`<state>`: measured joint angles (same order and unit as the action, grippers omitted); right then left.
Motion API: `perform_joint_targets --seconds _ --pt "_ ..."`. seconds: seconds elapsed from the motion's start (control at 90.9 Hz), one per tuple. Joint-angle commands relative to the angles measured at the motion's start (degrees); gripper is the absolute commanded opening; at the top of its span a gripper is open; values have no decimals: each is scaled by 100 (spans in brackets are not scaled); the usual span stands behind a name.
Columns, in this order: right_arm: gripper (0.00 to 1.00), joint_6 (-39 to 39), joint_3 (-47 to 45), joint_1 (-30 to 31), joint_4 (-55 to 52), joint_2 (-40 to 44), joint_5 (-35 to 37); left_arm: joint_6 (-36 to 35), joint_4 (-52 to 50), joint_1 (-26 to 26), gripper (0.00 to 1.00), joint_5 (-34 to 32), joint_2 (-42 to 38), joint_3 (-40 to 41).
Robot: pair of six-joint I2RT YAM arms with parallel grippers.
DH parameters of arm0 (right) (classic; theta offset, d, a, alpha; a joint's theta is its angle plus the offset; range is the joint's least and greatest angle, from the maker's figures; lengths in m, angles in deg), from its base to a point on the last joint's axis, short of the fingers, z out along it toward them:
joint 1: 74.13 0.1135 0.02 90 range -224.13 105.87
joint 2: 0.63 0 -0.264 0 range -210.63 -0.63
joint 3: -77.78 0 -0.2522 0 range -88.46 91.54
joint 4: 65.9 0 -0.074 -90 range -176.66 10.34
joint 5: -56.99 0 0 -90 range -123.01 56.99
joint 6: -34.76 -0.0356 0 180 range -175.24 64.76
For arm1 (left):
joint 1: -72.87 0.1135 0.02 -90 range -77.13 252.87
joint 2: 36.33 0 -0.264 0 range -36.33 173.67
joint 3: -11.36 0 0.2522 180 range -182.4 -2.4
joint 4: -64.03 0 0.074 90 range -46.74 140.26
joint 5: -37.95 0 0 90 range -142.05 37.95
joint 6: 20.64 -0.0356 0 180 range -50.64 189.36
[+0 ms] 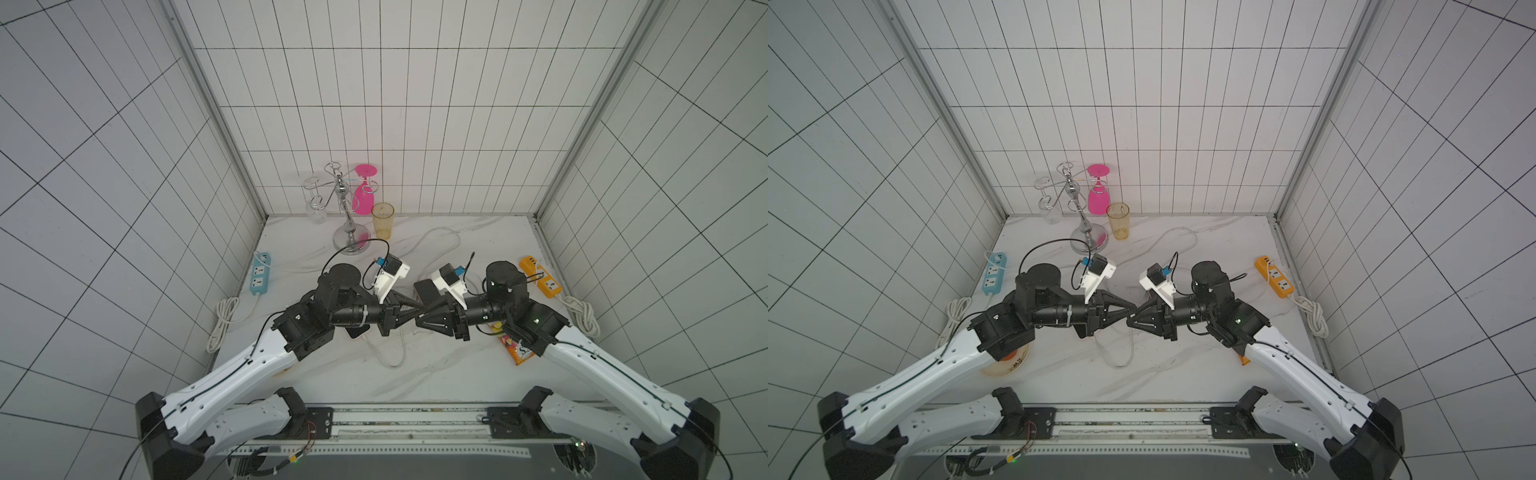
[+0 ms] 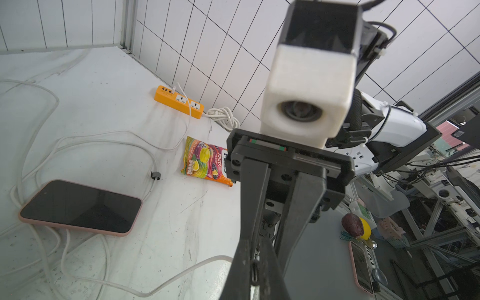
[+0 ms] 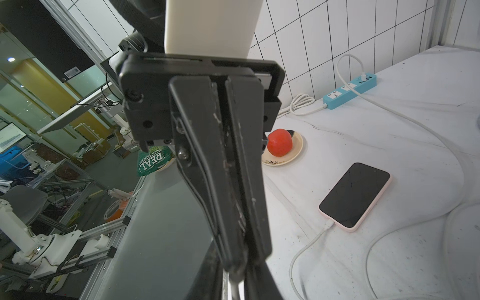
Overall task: Plug the charging cable into the phone
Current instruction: Pick up the charging cable from the center of the board, then move the phone to the center of the board.
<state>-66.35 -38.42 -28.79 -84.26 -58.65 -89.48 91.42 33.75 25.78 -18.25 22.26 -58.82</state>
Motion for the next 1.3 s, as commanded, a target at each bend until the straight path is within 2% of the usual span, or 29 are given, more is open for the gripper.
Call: perform_joint_targets --seconds 0.0,0.297,0.484,0.506,0.528,0.539,0.561,0.605,0.638,0.66,0.792,0.902,1.034,1.144,1.286 --pt "16 -181 36 -80 320 13 -259 -1 217 50 0 143 -64 80" --pt "0 -529 -136 -188 777 34 -352 85 315 93 0 197 -200 266" --pt "0 -620 -228 -243 883 12 -341 208 308 183 0 14 -309 321" --pt "0 -620 -244 -249 878 15 -341 258 274 207 10 -134 -329 306" --pt "0 -616 -252 -253 870 16 -335 328 221 231 29 -328 -348 285" --pt "0 -609 -260 -258 854 13 -328 375 147 246 29 -434 -361 274" --pt "0 -587 -265 -272 805 22 -314 480 64 273 53 -732 -386 262" --pt "0 -516 -274 -299 668 25 -220 744 -90 333 82 -1328 -447 228" --pt "0 -459 -268 -328 554 27 -144 956 -165 385 95 -1790 -495 213" --pt "0 -430 -278 -349 490 34 -101 1089 -187 427 98 -2042 -528 211" --pt "0 -382 -369 -560 176 97 352 1891 -616 897 99 -3020 -439 95" --pt "0 -479 -488 -817 -188 188 1280 2424 -1390 1239 99 -3157 259 -380" --pt "0 -735 -557 -1375 -957 223 2815 2585 -2124 1232 98 -3062 1459 -1116" --pt "0 -1074 -578 -1859 -1600 189 3792 2874 -2646 1106 98 -2994 2576 -1824" --pt "0 -1544 -806 -2320 -2081 233 4512 3192 -3230 758 98 -3458 3984 -2849"
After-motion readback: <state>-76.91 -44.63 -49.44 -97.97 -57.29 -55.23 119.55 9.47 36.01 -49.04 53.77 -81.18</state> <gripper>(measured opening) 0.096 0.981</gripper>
